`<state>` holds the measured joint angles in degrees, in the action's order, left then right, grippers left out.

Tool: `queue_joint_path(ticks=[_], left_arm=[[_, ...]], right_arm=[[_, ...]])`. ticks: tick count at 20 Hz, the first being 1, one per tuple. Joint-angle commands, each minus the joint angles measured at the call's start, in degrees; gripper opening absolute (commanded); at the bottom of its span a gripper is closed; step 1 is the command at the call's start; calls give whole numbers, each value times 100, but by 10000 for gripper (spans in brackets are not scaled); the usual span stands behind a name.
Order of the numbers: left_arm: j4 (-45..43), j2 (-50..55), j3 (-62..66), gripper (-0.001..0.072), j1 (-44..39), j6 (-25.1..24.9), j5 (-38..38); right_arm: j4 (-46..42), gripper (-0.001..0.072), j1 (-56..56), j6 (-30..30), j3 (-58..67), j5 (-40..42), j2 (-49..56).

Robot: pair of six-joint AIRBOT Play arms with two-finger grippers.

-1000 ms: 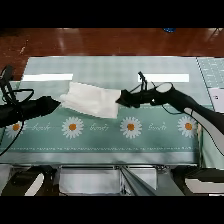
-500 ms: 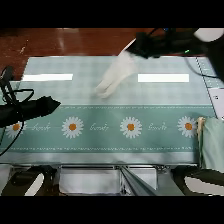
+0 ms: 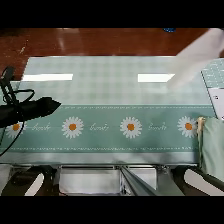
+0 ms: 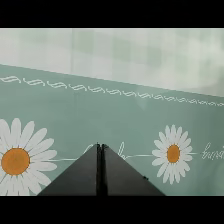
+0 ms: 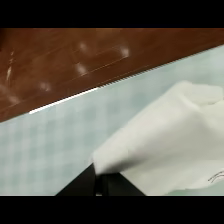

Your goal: Fold the shirts.

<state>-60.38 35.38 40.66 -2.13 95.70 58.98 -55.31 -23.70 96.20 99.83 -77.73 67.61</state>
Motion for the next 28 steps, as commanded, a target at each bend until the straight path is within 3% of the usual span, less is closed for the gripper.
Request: queue_joint_path(ticks=[1,4,9,13,17,18,19,20,24,26,27,28], left_arm=[[-2,4,-2,16,-4,-2,-7],[2,2,-2,16,-4,-68,-2],[2,4,-2,16,-4,-337,-9],[0,4,-2,16,-4,-374,-74],[4,4,-2,16,-4,-507,-103],[0,4,-2,16,-4,-507,-101],[2,9,-2,16,-4,-507,-101],[0,15,-2,16,-4,-507,-101],[0,103,0,16,-4,-507,-358],[2,201,66,16,-4,-623,-496],[2,267,181,16,-35,-658,-472],[2,345,343,16,-92,-680,-503]], right_arm=[[-234,19,-1410,225,26,-1252,-278],[-577,19,-2065,186,-59,-2050,-450],[-1899,19,-3023,59,-859,-2863,-1209],[-3134,20,-4131,-170,-1873,-2863,-2068],[-3722,22,-4647,-109,-3176,-2695,-2763],[-3897,99,-4647,22,-3477,-2776,-2800],[-4096,365,-4647,74,-3788,-2872,-2809],[-4151,408,-4647,92,-4013,-2870,-2828],[-4002,407,-4308,-35,-4041,-2208,-2695],[-3403,376,-3908,-144,-3637,-1720,-2341],[-2885,277,-3617,-433,-3333,-1565,-2068],[-2334,135,-3281,-730,-2986,-1486,-1740]])
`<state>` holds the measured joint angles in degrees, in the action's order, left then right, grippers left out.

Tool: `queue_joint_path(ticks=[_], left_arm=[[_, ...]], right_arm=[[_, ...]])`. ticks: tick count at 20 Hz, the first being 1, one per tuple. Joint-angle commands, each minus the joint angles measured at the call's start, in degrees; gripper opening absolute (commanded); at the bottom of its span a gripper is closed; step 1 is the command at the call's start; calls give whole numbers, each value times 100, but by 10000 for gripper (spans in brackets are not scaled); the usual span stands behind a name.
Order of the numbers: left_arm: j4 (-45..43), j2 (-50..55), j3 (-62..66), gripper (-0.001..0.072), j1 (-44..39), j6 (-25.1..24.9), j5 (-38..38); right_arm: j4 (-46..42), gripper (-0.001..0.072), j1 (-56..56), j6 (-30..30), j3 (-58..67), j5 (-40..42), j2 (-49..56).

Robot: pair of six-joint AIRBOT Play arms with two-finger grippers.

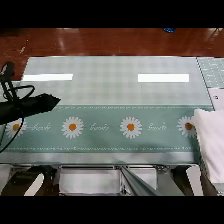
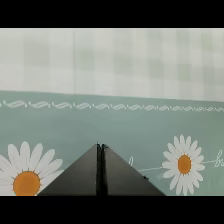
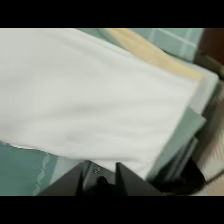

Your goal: Fold the shirts.

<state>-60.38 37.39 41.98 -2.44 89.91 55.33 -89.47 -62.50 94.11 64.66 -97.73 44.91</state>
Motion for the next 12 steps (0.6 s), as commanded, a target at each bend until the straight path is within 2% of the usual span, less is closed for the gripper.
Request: queue_joint_path(ticks=[1,4,6,8,9,10,11,12], left_arm=[[0,278,466,15,-138,-258,-166],[-7,1104,1856,15,-358,-509,-81],[-286,1912,3056,15,-643,-546,243],[-1086,2778,4179,15,-1121,-455,713],[-1373,3171,4603,15,-1316,-459,979],[-1515,3460,4795,15,-1419,-457,1145],[-1582,3700,4787,16,-1438,-374,1239],[-1652,3897,4695,16,-1423,-173,1386]], right_arm=[[1652,21,955,-756,883,566,863],[3171,20,2538,-774,1818,1305,1825],[3324,20,3947,-774,2181,1967,2267],[3176,21,5287,-953,2343,2282,2599],[2667,21,5836,-1099,2341,2354,2728],[1764,21,6290,-946,2341,2354,2887],[675,21,6688,-485,2334,2216,3117],[48,20,6924,-249,2291,2039,3314]])
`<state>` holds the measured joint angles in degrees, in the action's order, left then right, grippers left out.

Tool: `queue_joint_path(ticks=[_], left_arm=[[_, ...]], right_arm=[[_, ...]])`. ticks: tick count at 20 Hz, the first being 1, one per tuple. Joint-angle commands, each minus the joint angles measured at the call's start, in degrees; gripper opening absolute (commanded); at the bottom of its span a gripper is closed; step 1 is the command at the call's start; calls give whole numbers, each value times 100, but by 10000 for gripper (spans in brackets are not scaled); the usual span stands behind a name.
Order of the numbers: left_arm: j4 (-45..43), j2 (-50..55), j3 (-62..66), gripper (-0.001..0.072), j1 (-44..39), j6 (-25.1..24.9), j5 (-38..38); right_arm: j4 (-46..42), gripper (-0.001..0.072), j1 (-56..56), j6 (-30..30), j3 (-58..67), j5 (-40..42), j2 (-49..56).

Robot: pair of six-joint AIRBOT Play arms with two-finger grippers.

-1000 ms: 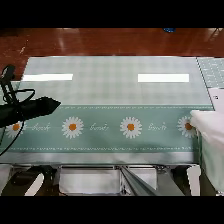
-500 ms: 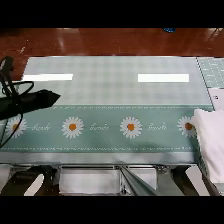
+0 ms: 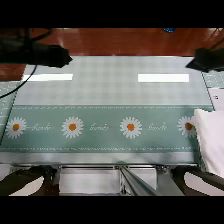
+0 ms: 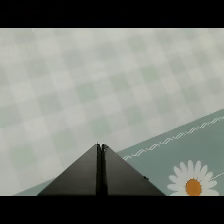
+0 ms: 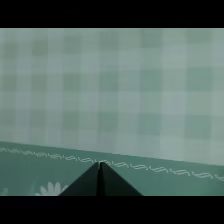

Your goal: Fold the shirts.

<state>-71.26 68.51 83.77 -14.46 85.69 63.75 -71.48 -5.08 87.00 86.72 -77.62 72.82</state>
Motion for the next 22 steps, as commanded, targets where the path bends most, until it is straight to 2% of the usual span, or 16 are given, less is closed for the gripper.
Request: queue_joint_path(ticks=[1,4,6,22], left_arm=[[-627,975,369,16,-192,448,684],[-627,1346,164,16,-125,492,769],[-627,1414,162,16,-127,654,763],[-632,1766,162,16,-127,654,782]], right_arm=[[-2096,20,1344,455,13,-122,702],[-2286,21,1508,476,-120,-199,1121],[-2260,21,1502,765,-120,-184,1172],[-2275,21,1502,763,-120,-186,1172]])
